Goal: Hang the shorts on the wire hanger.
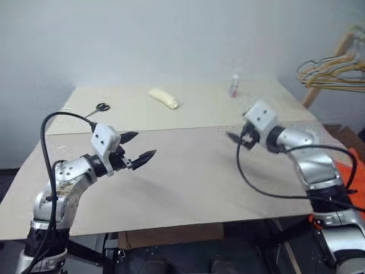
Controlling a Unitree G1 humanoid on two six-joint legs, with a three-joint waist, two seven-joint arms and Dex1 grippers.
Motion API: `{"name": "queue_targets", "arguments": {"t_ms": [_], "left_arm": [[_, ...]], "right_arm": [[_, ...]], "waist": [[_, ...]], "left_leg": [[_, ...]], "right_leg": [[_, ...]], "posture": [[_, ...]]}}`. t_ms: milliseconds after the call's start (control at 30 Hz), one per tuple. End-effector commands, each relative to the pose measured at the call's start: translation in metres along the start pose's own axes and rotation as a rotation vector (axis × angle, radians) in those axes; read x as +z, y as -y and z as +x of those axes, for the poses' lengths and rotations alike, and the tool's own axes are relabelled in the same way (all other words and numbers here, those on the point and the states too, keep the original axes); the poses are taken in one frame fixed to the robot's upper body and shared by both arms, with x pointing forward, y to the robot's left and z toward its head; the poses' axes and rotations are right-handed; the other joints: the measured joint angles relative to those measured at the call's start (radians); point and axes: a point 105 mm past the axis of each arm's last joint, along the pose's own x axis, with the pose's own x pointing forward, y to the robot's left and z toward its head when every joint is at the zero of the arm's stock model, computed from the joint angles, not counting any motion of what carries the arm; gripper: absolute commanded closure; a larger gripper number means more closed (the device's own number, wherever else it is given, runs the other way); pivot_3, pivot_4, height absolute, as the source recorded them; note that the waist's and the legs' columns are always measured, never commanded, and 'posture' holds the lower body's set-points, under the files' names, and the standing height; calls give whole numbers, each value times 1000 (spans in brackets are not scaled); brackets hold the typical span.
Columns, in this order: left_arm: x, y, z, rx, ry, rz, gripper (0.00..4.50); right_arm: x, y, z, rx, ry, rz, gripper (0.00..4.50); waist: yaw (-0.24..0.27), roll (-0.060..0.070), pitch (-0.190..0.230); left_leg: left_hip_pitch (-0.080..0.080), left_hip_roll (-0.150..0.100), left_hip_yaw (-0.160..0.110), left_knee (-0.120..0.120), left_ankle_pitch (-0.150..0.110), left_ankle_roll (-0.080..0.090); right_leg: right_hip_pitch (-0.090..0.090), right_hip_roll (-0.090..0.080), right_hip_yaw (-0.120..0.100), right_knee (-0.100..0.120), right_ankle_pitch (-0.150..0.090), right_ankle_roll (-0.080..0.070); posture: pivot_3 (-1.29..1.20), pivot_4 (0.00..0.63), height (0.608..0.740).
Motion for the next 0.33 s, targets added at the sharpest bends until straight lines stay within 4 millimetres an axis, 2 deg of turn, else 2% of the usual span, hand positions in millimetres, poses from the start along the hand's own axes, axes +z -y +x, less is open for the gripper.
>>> {"name": "queue_targets", "arguments": {"t_ms": [33, 233, 333], "left_arm": [[13, 3, -2, 0, 19, 57, 0], [7, 8, -2, -19, 5, 49, 0], [3, 10, -2, -37, -8, 34, 0]], "right_arm": [[0, 1, -11, 15, -15, -32, 28], [-22, -19, -27, 105, -90, -71, 28], [-26, -21, -29, 102, -108, -75, 28]], "waist": [[22, 0, 0], [55, 0, 0], [59, -1, 0]], "left_leg": [[-1, -1, -1, 0, 0, 0], [0, -1, -2, 0, 0, 1], [0, -1, -1, 0, 0, 3]], "right_leg": [[0, -1, -1, 0, 0, 0], [3, 0, -4, -2, 0, -1], [3, 0, -4, -1, 0, -1]], "posture": [[204, 0, 740], [208, 0, 740], [198, 0, 740]]}}
